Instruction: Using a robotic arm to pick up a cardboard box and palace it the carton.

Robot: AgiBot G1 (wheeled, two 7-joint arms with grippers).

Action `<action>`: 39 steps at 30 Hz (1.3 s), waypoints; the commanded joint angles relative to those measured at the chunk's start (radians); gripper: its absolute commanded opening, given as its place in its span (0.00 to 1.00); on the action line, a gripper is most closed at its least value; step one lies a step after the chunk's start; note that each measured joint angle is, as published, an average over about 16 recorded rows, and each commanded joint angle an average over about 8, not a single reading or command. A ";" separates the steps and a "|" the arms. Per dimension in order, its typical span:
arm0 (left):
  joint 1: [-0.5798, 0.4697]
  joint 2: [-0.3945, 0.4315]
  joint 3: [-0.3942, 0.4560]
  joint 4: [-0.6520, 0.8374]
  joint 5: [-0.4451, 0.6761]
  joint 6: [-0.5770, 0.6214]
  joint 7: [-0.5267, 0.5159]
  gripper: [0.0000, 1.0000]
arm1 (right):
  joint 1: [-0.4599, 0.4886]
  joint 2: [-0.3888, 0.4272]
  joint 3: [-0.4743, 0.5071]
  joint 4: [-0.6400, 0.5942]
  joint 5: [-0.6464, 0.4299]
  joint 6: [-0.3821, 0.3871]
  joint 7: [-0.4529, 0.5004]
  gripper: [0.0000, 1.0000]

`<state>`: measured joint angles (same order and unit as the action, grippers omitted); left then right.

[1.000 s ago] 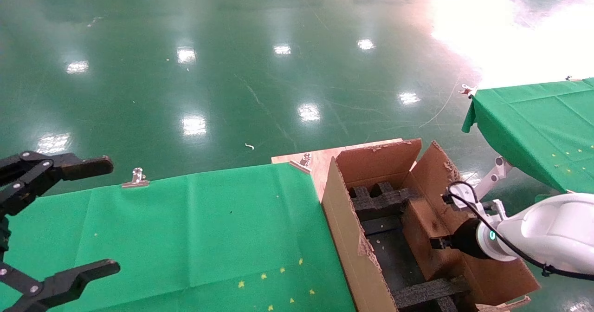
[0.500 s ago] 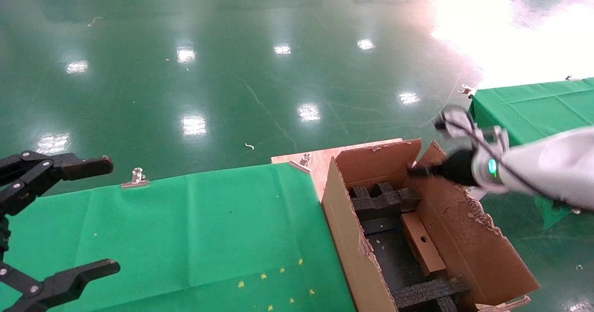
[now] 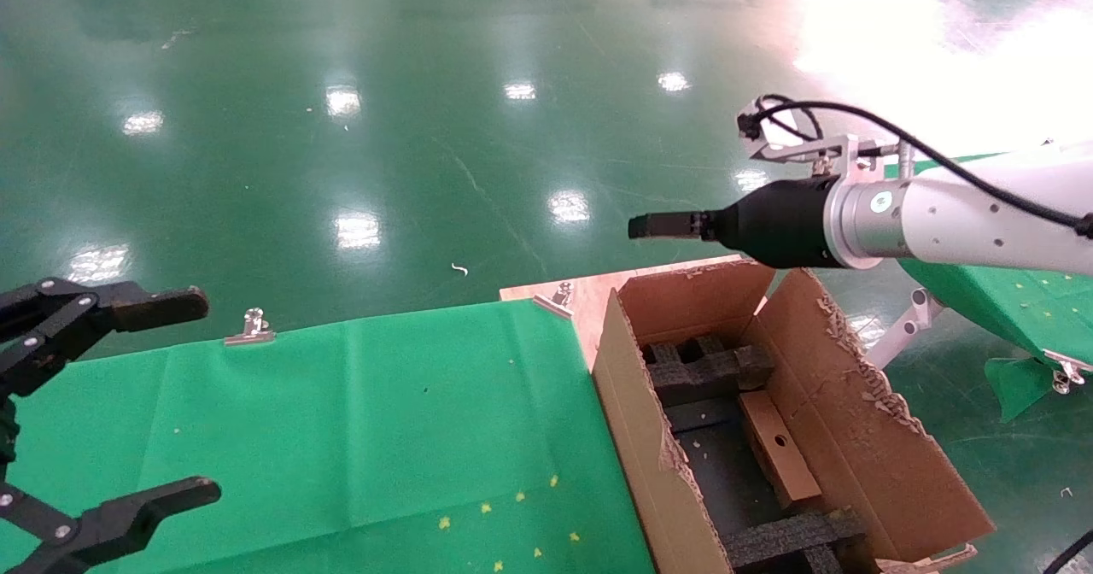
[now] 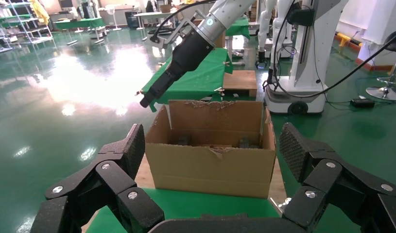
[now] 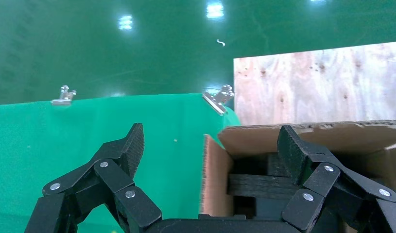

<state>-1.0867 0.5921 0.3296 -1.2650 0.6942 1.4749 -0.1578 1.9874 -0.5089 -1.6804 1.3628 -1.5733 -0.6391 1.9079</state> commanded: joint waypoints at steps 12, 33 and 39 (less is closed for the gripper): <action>0.000 0.000 0.000 0.000 0.000 0.000 0.000 1.00 | -0.094 -0.011 0.150 -0.009 0.101 -0.096 -0.184 1.00; 0.000 0.000 0.001 0.000 0.000 0.000 0.000 1.00 | -0.415 -0.047 0.640 -0.036 0.392 -0.394 -0.786 1.00; 0.000 0.000 0.001 0.000 -0.001 0.000 0.000 1.00 | -0.507 -0.057 0.781 -0.044 0.475 -0.479 -0.958 1.00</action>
<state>-1.0869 0.5917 0.3302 -1.2646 0.6936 1.4747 -0.1575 1.4804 -0.5658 -0.8995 1.3189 -1.0983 -1.1186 0.9492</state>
